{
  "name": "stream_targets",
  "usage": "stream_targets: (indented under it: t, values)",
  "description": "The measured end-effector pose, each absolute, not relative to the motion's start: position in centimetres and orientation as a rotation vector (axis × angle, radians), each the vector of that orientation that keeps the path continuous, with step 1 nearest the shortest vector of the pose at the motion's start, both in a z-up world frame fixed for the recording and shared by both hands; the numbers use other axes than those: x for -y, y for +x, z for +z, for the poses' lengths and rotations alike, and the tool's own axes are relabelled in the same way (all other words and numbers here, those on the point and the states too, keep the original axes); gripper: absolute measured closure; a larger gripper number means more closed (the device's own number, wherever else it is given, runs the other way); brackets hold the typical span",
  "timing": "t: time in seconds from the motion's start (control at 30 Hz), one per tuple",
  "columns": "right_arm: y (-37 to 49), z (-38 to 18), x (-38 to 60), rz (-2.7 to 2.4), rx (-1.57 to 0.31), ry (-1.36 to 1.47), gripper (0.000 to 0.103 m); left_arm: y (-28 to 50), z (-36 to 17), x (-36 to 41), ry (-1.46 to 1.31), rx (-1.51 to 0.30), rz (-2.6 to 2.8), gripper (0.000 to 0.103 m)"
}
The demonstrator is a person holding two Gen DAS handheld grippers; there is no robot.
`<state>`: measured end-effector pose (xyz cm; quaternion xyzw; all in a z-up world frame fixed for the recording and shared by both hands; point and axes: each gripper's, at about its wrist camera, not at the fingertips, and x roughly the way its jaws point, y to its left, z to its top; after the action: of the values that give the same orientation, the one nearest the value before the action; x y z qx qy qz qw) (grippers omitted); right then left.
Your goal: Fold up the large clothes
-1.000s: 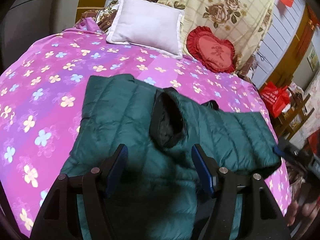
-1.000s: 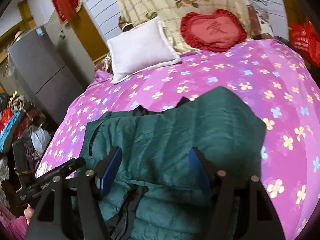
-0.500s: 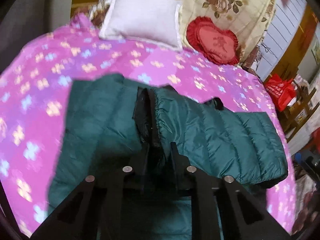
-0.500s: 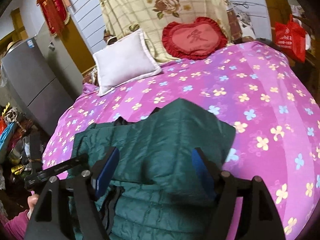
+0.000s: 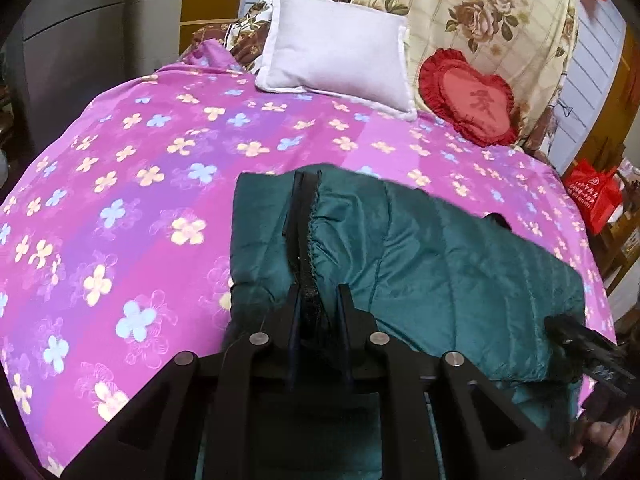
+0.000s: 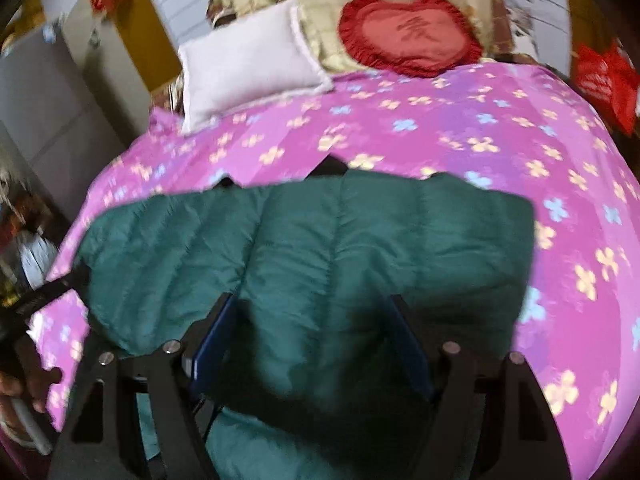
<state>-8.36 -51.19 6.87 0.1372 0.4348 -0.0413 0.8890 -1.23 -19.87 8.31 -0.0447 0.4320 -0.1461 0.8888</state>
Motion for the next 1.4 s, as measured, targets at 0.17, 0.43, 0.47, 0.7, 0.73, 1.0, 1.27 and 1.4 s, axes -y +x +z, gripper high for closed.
stream_targets:
  t: [0.17,0.43,0.47,0.7,0.73,1.0,1.27,1.4]
  values:
    - [-7.3,6.3,49.1,-0.141,-0.935,0.153,0.023,-1.4,9.3,19.0,-0.139,-0.893,-0.316,0.087]
    - [-9.5,10.6,49.0,-0.133,-0.849,0.122,0.022,-2.5,12.1,20.1,-0.098,-0.786,-0.354,0.071]
    - [-9.3,10.7,48.7,-0.138,-0.851,0.108,0.022,-2.4,11.7,20.6,-0.088,-0.793,-0.356,0.071]
    - [-6.3,8.1,47.6,-0.179,-0.872,0.031,0.022,-0.7,7.6,23.3,0.025,-0.840,-0.306,0.071]
    - [-5.9,7.5,47.6,-0.178,-0.875,0.034,0.022,-0.5,7.2,23.4,0.032,-0.839,-0.302,0.071]
    - [-3.8,5.5,48.6,-0.160,-0.886,0.113,0.020,1.1,5.5,23.8,0.055,-0.855,-0.302,0.071]
    - [-8.7,9.9,49.3,-0.146,-0.827,0.079,0.019,1.3,5.1,24.2,0.084,-0.859,-0.308,0.070]
    - [-10.3,9.8,50.9,-0.206,-0.828,0.053,0.019,1.6,4.8,24.3,0.080,-0.856,-0.304,0.069]
